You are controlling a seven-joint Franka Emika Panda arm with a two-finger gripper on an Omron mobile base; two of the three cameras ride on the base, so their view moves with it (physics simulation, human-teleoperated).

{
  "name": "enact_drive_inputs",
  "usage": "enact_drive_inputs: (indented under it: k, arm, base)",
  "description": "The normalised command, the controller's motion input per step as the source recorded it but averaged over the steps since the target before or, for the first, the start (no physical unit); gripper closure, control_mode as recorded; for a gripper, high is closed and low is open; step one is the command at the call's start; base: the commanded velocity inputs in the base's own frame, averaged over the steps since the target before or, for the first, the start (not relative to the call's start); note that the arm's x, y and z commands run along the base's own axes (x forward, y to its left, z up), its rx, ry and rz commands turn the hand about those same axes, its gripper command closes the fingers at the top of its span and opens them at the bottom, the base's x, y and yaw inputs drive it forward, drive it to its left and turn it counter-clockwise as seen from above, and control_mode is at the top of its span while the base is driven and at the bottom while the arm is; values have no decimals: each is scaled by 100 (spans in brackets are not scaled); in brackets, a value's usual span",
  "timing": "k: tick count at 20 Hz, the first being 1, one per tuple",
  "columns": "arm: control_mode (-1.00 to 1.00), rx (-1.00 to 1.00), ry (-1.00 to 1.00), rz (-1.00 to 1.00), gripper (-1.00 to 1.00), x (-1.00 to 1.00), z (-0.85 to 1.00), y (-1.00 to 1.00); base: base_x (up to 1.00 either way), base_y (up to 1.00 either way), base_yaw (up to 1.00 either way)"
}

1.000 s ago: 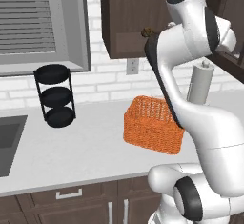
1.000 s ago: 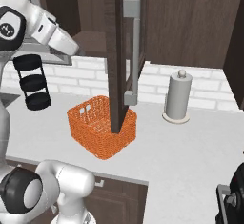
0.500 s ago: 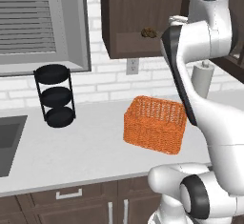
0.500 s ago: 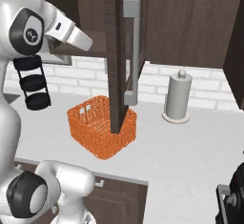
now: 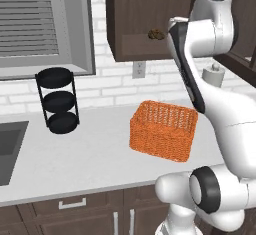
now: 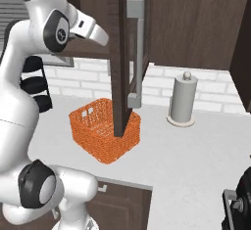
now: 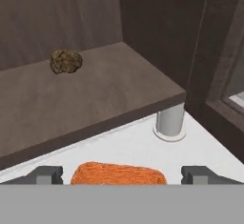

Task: Open the cabinet, pick up the bread from the cabinet and place it in the basket. Then move the basket to the dining counter.

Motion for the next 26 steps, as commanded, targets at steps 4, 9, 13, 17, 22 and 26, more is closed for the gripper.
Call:
enact_drive_inputs:
  k: [4,9,13,17,22,26]
  arm:
    - [-100,0,0,22,-100,50,0,1]
    - [-100,0,0,23,-100,42,-4,0]
    - [-100,0,-4,21,-100,29,-6,0]
    - [-100,0,0,11,-100,54,-4,6]
    - [-100,0,0,5,-100,54,-12,3]
    - [-100,0,0,5,-100,37,-17,0]
  base:
    - [0,0,0]
    - [0,0,0]
    - [0,0,0]
    - [0,0,0]
    - [0,0,0]
    - [0,0,0]
